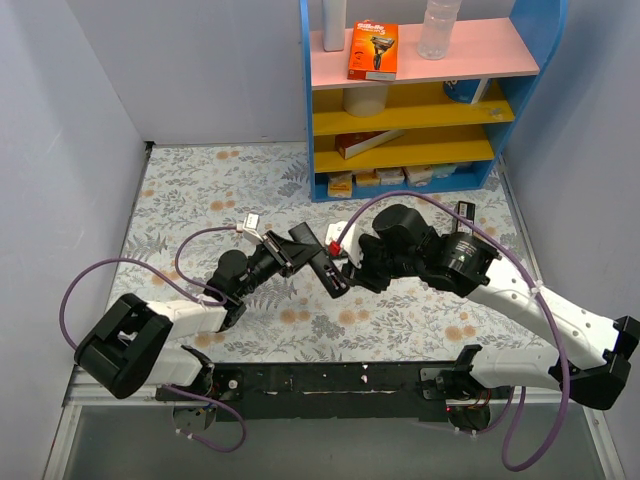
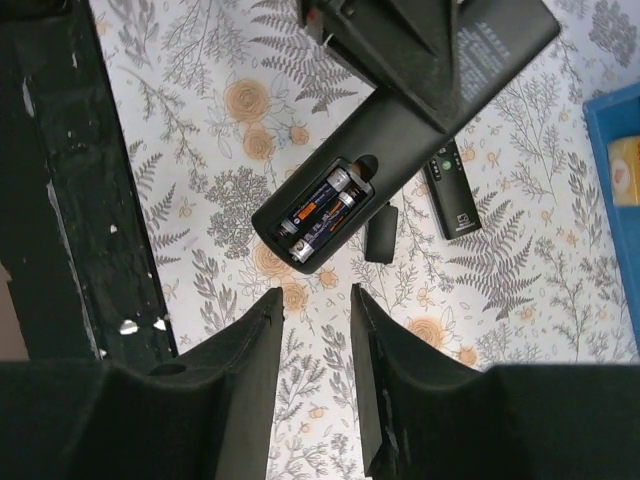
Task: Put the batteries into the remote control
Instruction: Load the battery into the remote control.
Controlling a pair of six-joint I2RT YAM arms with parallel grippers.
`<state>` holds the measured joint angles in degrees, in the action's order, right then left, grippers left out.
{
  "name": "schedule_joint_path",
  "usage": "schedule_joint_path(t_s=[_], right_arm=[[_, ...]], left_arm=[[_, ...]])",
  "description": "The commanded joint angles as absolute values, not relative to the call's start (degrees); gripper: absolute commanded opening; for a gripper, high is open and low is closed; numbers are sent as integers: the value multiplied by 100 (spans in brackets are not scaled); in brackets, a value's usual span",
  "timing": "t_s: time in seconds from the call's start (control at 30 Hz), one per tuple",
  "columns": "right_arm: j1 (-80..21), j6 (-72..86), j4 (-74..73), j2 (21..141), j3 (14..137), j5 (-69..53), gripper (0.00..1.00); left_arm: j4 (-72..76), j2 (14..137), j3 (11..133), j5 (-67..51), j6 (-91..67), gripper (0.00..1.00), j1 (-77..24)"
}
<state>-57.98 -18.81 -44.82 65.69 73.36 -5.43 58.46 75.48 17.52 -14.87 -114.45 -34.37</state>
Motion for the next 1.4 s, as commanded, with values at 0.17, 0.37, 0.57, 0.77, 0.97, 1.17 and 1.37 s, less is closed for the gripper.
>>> schedule_joint_path(t_s=[0.17,0.37,0.57,0.77,0.97,1.17,1.37], right_arm=[[-5792,-3260,-4491,6662,7225,-1301,35],[-5792,-3313,-4500,6724,7189,-1353,25],[-5801,-3314,-4605,6820,7172,-1398,25],[-5818,-3296,-4632,6847,7119,-1477,25],[-5836,-3261,-4588,6855,7075,-1468,25],[-5845,-3208,-4430,6873,7049,-1362,25],[-5845,-3094,-4280,6899,7014,-1283,25]], left_arm=[[5221,7032,2179,-1854,-11883,0,-3472],[5019,6917,2302,-1916,-11839,0,-3463],[5010,6855,2329,-1933,-11883,0,-3472],[4992,6829,2382,-1942,-11909,0,-3472],[5010,6838,2426,-1977,-11944,0,-3463],[5001,6803,2452,-1995,-11962,0,-3472],[4983,6768,2452,-2013,-11962,0,-3472]])
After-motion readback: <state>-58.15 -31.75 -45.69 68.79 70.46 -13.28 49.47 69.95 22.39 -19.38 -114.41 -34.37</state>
